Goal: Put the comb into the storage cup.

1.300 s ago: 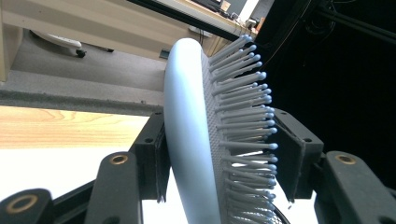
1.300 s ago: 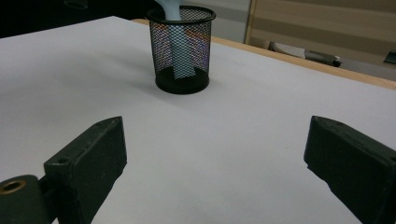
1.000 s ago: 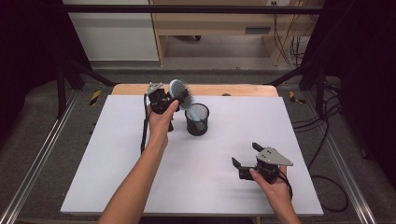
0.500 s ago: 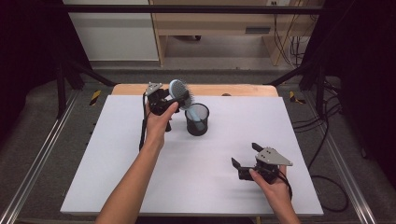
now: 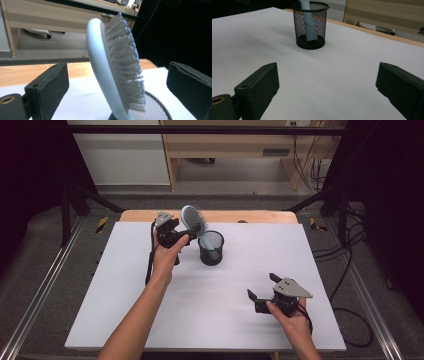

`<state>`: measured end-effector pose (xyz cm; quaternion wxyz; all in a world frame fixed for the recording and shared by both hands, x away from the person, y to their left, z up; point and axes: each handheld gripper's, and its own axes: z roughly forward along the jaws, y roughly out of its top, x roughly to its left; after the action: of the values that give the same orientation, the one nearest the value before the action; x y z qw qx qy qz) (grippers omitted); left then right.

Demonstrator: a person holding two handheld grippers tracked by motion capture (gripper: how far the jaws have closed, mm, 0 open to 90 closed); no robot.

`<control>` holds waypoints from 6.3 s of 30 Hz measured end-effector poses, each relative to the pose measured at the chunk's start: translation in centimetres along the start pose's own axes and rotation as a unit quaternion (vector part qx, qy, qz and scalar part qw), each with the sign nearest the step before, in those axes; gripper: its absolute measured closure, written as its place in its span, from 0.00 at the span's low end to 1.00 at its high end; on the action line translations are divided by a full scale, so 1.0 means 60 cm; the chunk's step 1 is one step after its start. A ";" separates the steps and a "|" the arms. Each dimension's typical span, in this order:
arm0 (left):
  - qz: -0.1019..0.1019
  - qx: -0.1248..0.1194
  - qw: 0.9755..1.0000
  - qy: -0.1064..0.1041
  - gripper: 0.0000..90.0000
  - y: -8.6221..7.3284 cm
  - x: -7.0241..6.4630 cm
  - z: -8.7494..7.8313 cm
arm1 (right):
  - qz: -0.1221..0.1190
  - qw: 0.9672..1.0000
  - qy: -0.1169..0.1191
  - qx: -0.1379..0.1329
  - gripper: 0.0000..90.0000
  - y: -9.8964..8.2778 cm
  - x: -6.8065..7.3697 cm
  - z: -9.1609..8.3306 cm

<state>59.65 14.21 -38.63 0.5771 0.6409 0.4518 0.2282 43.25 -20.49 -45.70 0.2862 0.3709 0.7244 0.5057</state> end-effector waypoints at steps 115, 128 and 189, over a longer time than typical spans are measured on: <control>0.095 -0.087 0.990 0.057 0.01 -0.058 0.179 -0.433 | 0.001 0.998 -0.007 -0.061 0.03 0.020 -0.054 -0.066; 0.102 -0.084 0.990 0.053 0.01 -0.087 0.178 -0.428 | -0.002 0.998 -0.024 -0.065 0.03 -0.002 -0.074 -0.089; 0.118 -0.067 0.990 -0.026 0.02 -0.173 0.125 -0.379 | -0.001 0.997 0.031 -0.068 0.03 -0.033 -0.045 -0.059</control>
<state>41.54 31.91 -44.94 0.5990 0.6554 0.3420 0.3076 41.46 -25.01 -46.31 0.2885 0.3338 0.6972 0.5651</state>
